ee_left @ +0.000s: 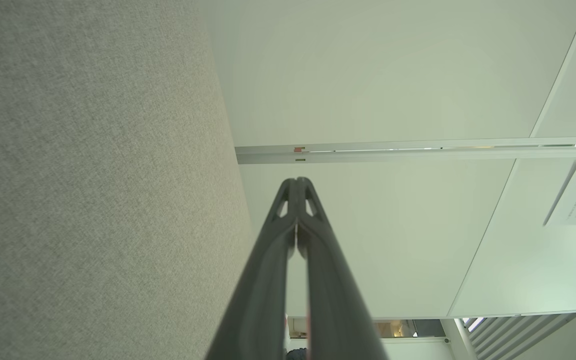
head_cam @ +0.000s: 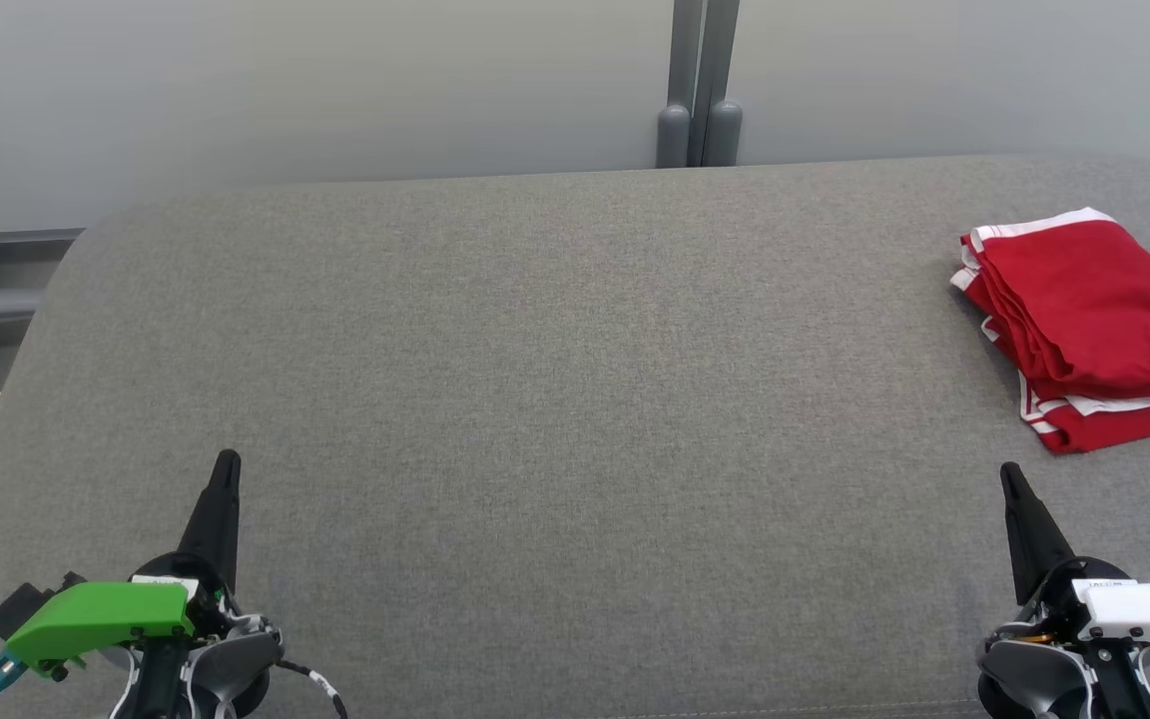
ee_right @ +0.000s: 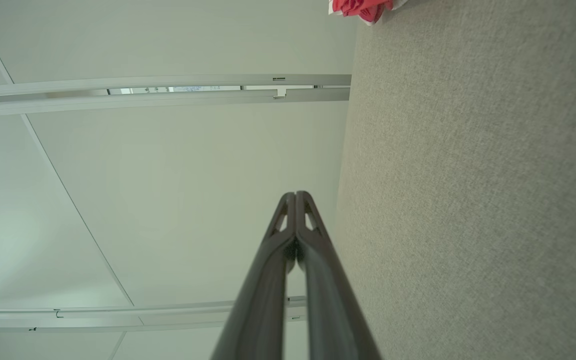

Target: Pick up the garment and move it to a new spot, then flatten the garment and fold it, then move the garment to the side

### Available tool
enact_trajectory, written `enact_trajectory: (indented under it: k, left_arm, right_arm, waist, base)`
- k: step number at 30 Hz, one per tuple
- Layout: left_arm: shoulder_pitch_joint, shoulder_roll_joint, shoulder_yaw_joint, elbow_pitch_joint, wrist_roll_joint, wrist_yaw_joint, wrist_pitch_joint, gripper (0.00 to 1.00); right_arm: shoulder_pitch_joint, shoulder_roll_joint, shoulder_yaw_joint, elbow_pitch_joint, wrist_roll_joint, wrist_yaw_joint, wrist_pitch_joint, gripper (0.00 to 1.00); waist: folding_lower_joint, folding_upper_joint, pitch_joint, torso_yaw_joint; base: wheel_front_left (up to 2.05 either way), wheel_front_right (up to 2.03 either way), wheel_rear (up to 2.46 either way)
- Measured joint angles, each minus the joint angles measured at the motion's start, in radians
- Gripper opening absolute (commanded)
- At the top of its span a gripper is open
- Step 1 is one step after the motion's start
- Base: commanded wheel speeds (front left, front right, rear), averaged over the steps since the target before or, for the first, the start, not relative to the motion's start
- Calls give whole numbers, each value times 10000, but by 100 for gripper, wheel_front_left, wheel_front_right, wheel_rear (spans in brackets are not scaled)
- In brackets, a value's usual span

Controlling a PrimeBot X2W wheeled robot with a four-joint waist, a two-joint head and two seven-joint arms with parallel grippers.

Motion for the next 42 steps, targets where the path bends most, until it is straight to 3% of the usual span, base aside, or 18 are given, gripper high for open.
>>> enact_trajectory:
  k: [42]
  left_arm:
    - [-1,-2,-2,-2,0,0,0,0]
  right_arm:
    - [0,0,0,-2,0,0,0,0]
  waist:
    - [0,0,0,0]
  base:
    - [0,0,0]
